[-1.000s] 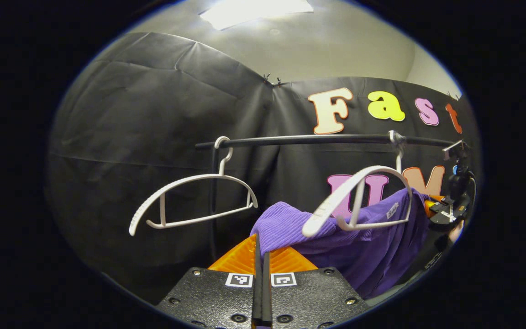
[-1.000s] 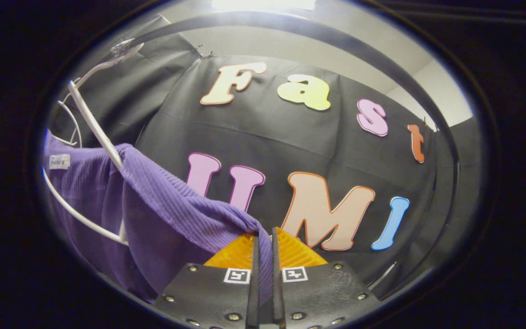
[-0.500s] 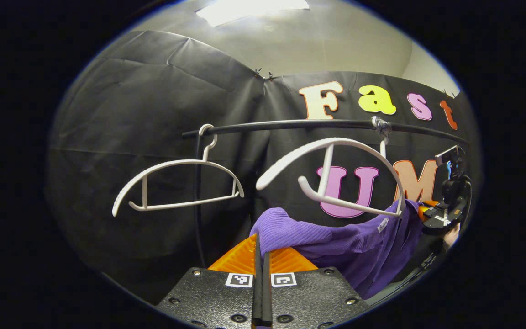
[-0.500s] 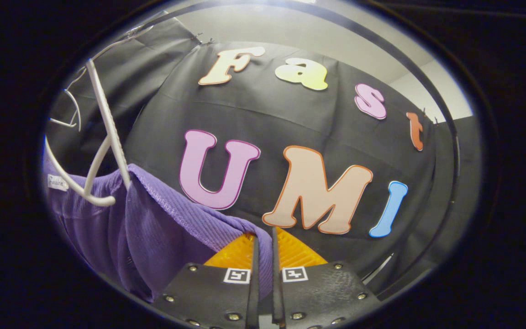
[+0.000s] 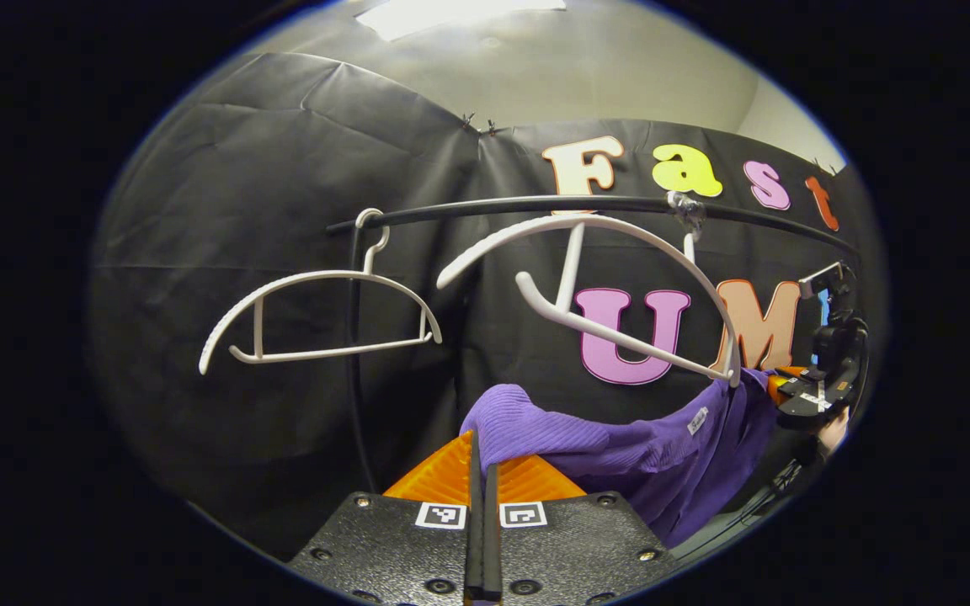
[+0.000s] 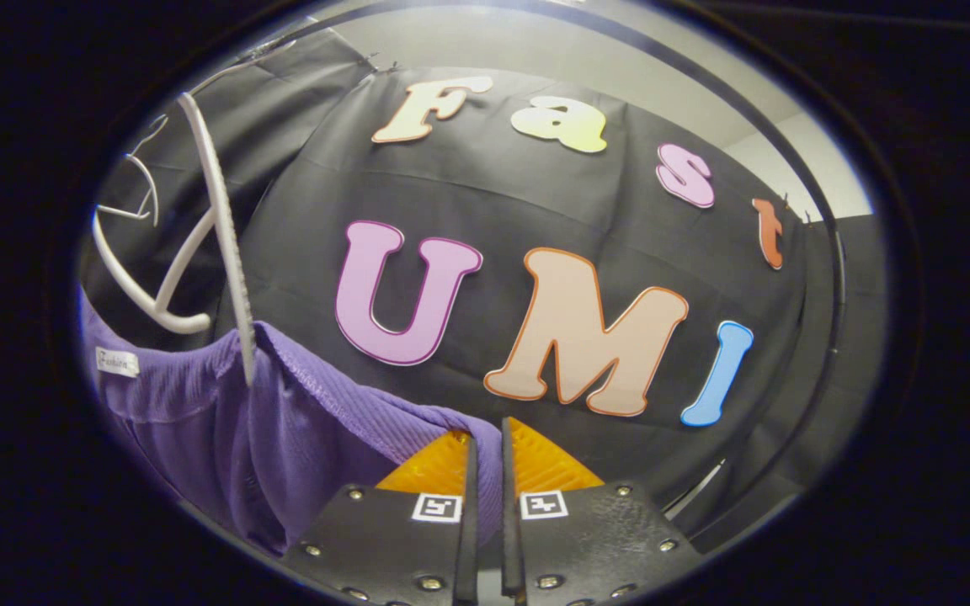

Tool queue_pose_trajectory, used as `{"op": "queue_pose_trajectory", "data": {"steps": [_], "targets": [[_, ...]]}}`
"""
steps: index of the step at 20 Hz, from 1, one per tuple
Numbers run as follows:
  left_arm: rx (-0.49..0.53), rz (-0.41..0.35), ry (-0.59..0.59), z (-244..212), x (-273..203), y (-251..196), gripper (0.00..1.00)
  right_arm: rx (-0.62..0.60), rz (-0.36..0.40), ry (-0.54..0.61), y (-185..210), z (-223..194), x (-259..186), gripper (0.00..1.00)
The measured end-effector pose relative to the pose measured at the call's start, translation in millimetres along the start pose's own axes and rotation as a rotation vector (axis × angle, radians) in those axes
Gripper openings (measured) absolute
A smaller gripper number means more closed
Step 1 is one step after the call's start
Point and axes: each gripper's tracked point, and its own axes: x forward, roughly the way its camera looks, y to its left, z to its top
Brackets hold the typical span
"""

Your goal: Grasp the clothes on the hanger with both hands and then place them into the laundry hamper below.

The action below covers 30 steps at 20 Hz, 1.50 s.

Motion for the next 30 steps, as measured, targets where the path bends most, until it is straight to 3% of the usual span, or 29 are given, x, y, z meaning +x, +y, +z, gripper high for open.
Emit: {"op": "queue_pose_trajectory", "data": {"steps": [11,18,30], "targets": [[0.04,-0.097,0.085,-34.8,-5.0,-34.3,0.0,0.009,0.152,0.062,56.3,-33.5,-43.9,0.11],[0.077,-0.221,0.153,-74.6,4.3,-73.2,0.01,-0.002,0.249,0.078,96.4,-42.5,-73.9,0.11],[0.112,-0.435,0.292,-137.3,35.1,-144.3,0.01,0.005,0.33,0.21,130.5,-97.3,-117.4,0.11]]}}
